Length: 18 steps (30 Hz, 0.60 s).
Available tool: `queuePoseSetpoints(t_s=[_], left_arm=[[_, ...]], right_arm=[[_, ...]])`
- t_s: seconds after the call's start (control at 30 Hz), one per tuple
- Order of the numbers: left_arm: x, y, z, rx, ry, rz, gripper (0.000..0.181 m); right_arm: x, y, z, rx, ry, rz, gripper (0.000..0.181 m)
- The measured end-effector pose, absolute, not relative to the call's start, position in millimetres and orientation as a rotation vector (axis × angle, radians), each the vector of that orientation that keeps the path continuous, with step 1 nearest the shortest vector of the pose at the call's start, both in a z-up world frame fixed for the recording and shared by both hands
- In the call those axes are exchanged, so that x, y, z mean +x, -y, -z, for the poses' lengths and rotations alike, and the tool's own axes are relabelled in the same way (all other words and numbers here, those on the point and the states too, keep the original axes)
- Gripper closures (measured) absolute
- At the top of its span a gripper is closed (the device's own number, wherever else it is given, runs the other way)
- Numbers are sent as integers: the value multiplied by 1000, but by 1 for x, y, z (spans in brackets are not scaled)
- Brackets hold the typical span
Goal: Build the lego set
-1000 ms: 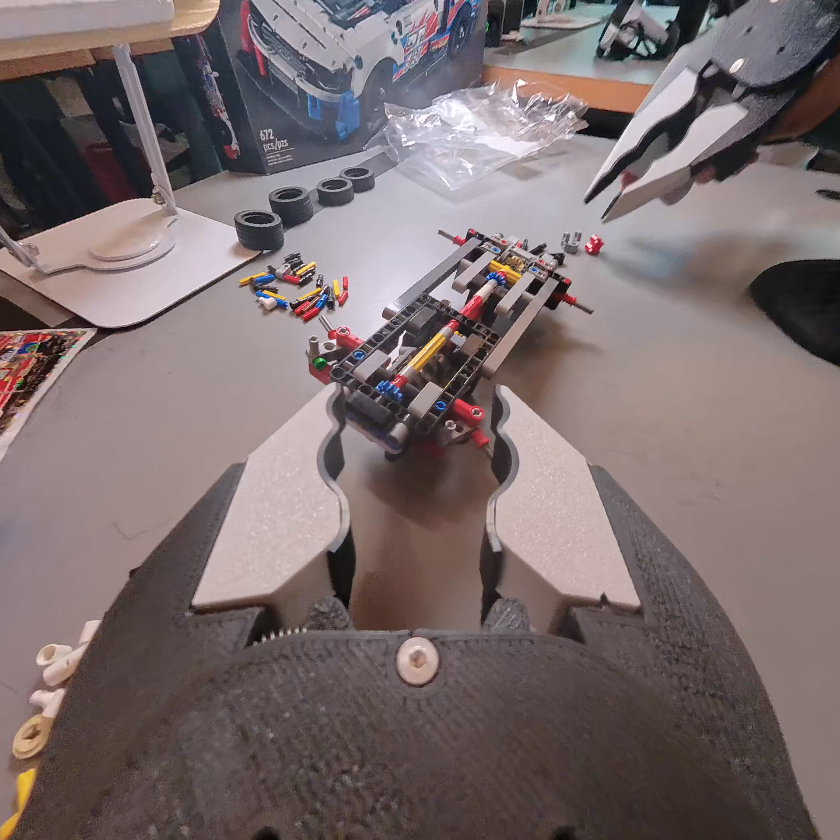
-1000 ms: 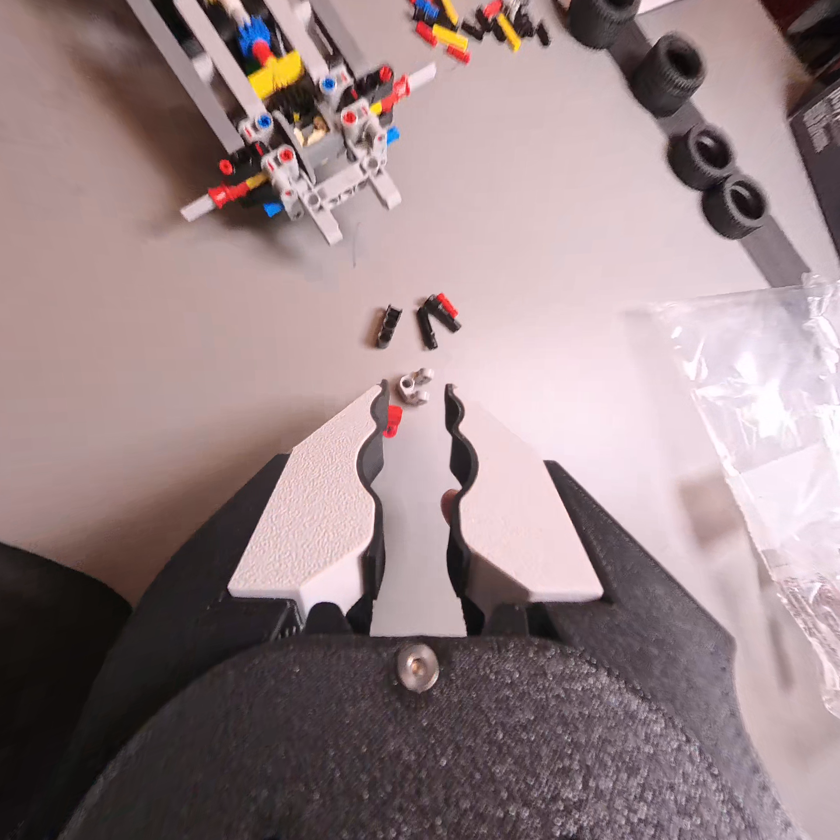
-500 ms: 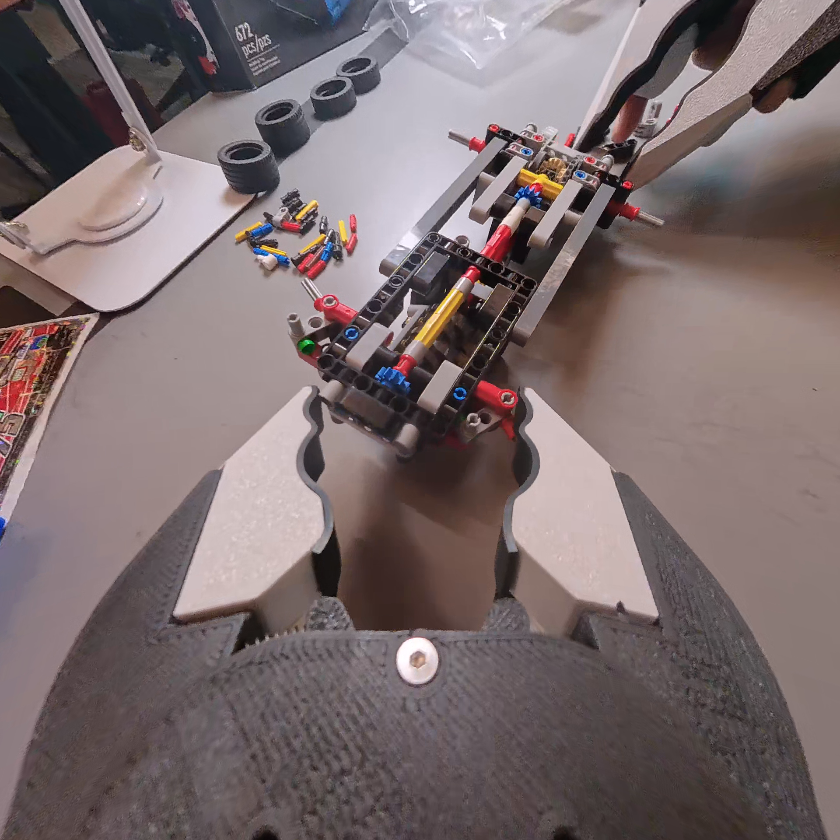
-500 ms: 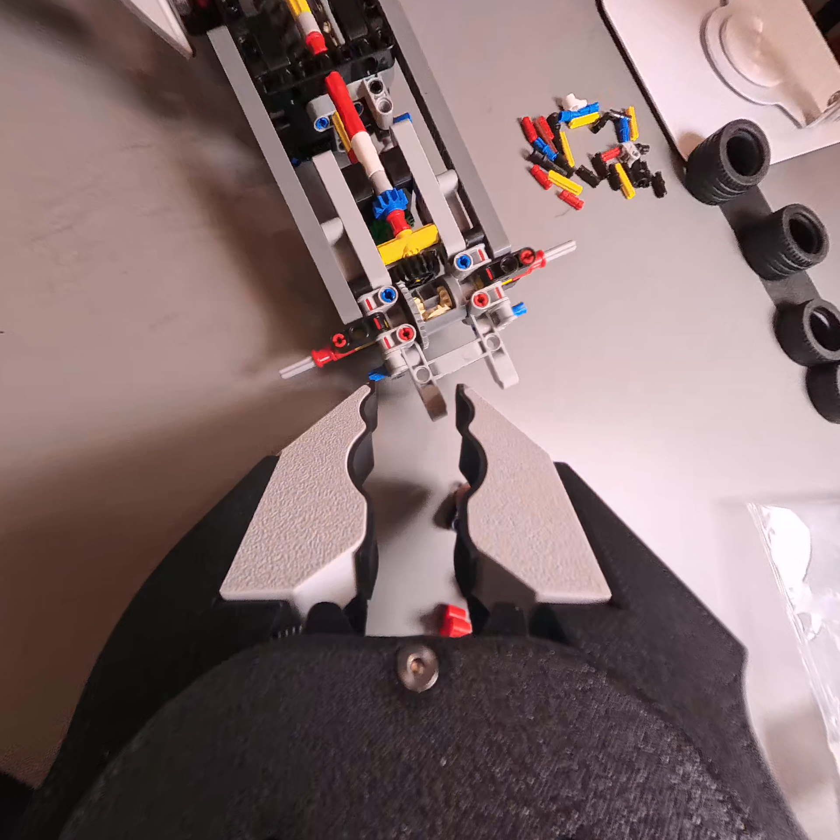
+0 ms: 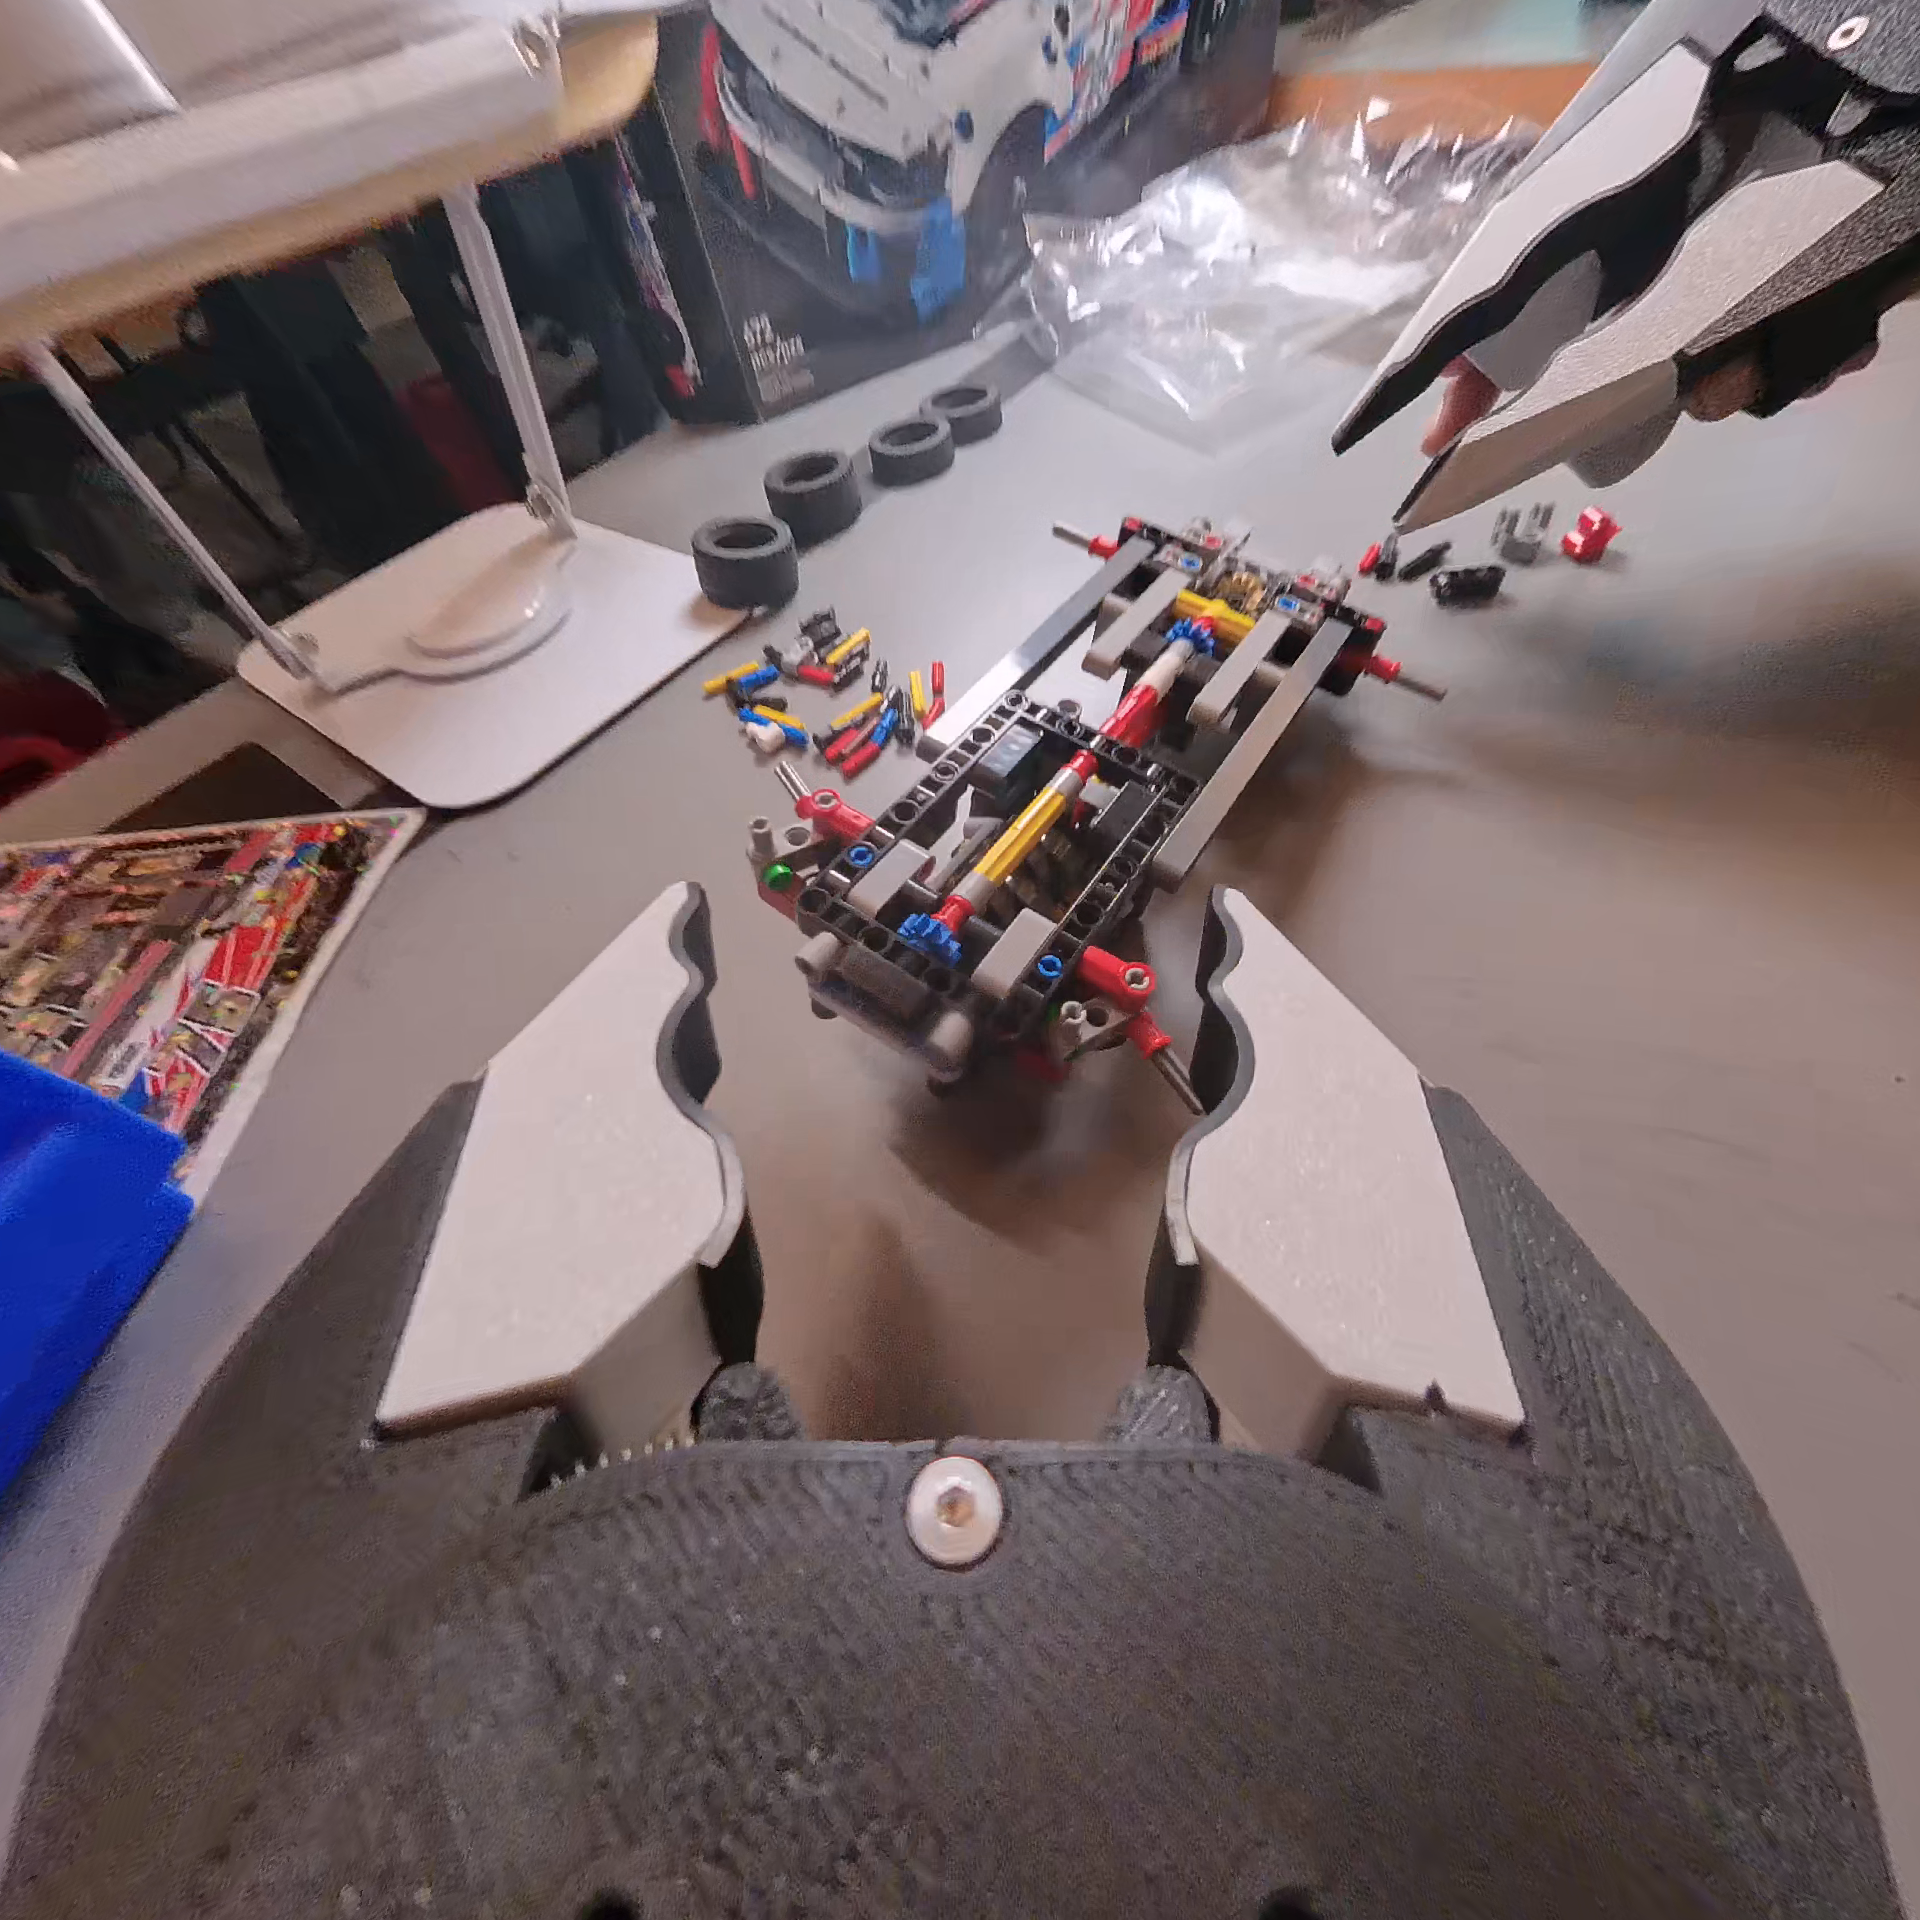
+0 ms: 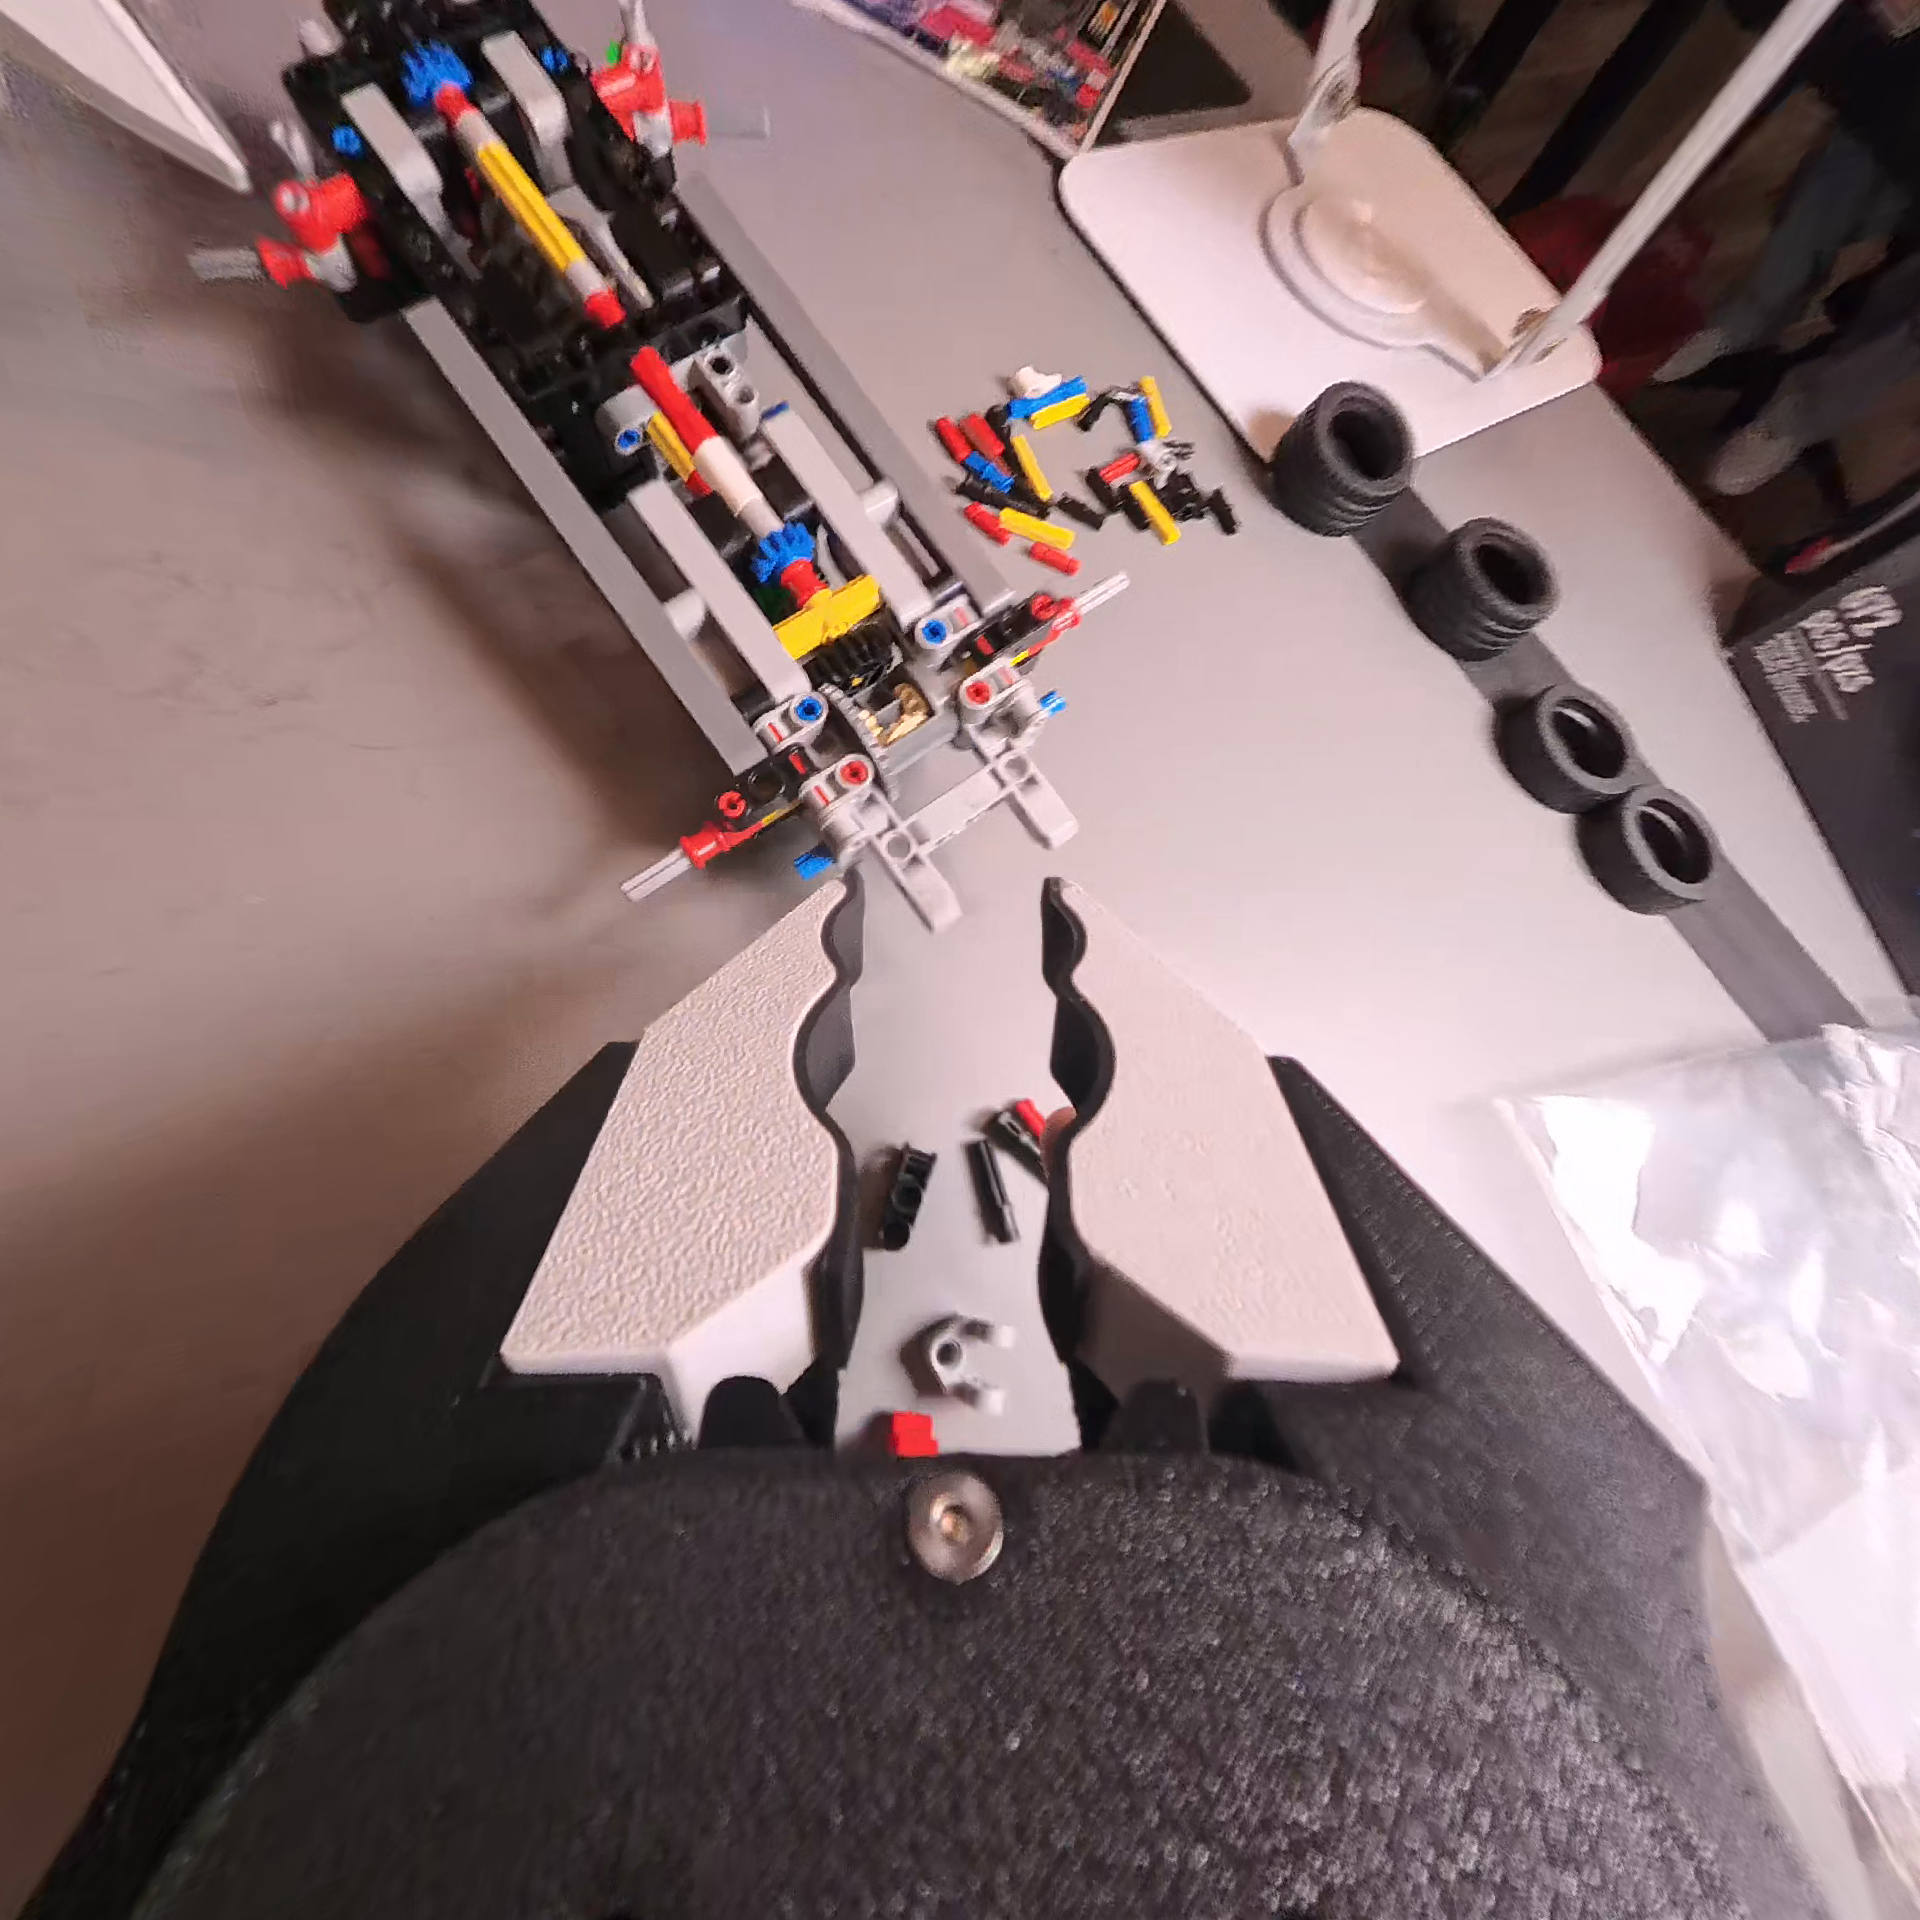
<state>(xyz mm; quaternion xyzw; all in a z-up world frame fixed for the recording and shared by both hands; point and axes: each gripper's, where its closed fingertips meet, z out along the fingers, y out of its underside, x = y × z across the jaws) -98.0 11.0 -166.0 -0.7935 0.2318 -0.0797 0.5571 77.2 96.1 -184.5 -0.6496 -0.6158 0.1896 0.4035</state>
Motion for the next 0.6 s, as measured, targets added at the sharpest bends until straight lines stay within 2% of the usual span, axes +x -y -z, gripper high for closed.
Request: queuePoseSetpoints(t_s=[0.17,0.3,0.6], left_arm=[[-81,19,135,-1734,-564,223,112],[-55,46,138,-1724,-645,275,131],[-34,65,175,-1809,-763,296,142]], right_arm=[[106,-100,156,-1649,1446,-459,150],[136,-99,169,-1722,1469,-374,150],[173,-101,220,-1919,1679,-328,146]])
